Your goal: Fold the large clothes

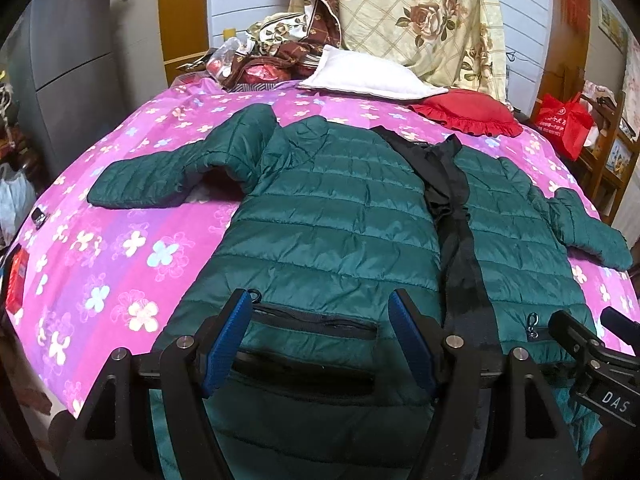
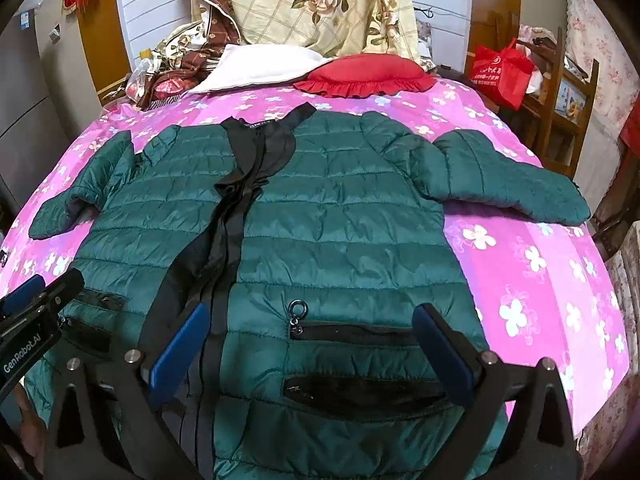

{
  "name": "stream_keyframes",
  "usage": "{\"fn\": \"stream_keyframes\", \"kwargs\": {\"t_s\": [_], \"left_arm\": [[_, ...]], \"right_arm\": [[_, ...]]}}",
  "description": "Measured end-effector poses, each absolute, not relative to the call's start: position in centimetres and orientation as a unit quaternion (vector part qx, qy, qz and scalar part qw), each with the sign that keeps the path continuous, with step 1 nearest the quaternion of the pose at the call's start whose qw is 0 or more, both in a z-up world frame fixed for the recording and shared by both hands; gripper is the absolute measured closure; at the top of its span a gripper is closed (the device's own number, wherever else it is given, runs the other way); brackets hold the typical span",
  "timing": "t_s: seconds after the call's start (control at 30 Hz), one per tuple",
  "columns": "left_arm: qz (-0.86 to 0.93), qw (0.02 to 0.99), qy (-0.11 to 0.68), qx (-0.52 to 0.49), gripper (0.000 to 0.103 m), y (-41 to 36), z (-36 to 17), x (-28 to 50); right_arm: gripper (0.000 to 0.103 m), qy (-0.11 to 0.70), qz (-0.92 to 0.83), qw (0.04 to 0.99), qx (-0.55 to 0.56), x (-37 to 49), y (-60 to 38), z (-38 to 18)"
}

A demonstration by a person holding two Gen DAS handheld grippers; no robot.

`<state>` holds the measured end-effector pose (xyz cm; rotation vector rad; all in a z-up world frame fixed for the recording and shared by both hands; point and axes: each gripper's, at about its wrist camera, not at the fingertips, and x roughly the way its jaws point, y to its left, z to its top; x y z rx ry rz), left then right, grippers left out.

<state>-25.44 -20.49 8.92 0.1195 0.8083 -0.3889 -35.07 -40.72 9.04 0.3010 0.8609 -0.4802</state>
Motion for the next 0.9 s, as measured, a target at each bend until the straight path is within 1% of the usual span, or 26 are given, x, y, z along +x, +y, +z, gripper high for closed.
{"fn": "stream_keyframes", "kwargs": {"t_s": [0.9], "left_arm": [[-0.183, 0.897, 0.398, 0.057, 0.055, -19.8, 8.3, -24.6]], "right_arm": [[0.0, 0.409, -0.222, 0.871, 0.161, -33.8, -40.9, 8.5]]}}
